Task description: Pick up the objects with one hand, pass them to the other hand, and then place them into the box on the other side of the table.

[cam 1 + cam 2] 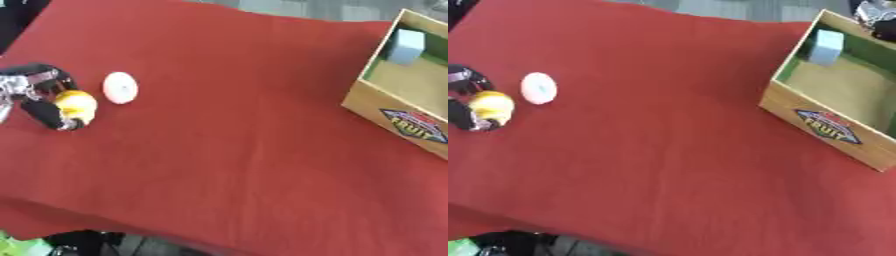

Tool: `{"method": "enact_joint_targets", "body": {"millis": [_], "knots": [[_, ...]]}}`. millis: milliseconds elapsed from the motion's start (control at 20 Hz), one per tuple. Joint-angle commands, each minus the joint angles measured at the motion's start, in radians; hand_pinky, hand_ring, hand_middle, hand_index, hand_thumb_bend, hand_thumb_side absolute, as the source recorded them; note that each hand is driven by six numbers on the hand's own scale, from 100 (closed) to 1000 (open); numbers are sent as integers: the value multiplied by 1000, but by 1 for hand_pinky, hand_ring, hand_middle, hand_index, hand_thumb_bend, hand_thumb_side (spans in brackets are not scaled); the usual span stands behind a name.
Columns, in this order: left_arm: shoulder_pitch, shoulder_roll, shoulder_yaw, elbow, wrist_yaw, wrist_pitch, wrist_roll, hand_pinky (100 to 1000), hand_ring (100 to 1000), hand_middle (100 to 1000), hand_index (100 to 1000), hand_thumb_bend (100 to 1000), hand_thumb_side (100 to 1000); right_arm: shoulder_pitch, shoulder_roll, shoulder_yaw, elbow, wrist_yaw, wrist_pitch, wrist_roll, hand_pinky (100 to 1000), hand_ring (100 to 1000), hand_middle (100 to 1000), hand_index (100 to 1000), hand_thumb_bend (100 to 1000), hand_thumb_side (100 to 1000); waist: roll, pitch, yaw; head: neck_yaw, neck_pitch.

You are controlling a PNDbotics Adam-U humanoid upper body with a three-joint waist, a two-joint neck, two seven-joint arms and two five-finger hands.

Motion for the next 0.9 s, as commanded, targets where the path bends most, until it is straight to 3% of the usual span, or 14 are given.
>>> {"method": "enact_joint_targets", "body": {"millis": [50,500,900], "knots": [[-1,39,24,-35,20,7,31,826,726,704,634,336,100,-17,-25,-4,-19,-8,-4,-1,861,901,726,868,274,200,12,-30,3,0,-8],[26,28,58,-100,74,25,112,812,674,677,613,315,100,-16,-27,-5,-25,-14,-3,-4,861,901,726,868,261,198,10,-32,7,-3,-10],[45,13,80,-203,199,27,307,796,599,636,583,301,100,-18,-28,-1,-39,-27,-4,-4,861,900,727,867,252,190,6,-34,10,-14,-9]]}}
